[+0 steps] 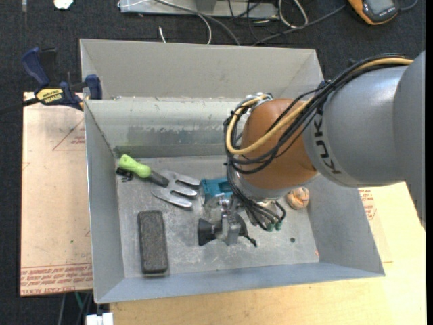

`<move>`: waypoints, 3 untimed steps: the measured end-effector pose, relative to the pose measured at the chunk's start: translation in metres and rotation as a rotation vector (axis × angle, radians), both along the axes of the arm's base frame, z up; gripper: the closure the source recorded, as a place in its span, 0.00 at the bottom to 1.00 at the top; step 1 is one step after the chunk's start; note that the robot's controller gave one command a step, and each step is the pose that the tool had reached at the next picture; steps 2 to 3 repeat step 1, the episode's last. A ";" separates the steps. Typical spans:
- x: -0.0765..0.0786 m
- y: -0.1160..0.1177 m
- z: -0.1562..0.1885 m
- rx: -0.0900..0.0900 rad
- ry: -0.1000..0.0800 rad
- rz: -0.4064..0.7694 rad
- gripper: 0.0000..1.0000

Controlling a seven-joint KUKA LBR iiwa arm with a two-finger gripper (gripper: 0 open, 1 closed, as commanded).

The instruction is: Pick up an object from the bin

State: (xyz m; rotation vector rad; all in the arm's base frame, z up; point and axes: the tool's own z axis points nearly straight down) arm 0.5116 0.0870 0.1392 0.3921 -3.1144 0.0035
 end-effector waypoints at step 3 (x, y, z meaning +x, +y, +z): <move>-0.003 -0.004 0.068 0.000 0.004 0.010 1.00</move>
Offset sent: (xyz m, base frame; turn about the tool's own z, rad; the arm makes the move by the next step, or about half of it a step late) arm -0.0138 0.0259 0.2028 -0.0198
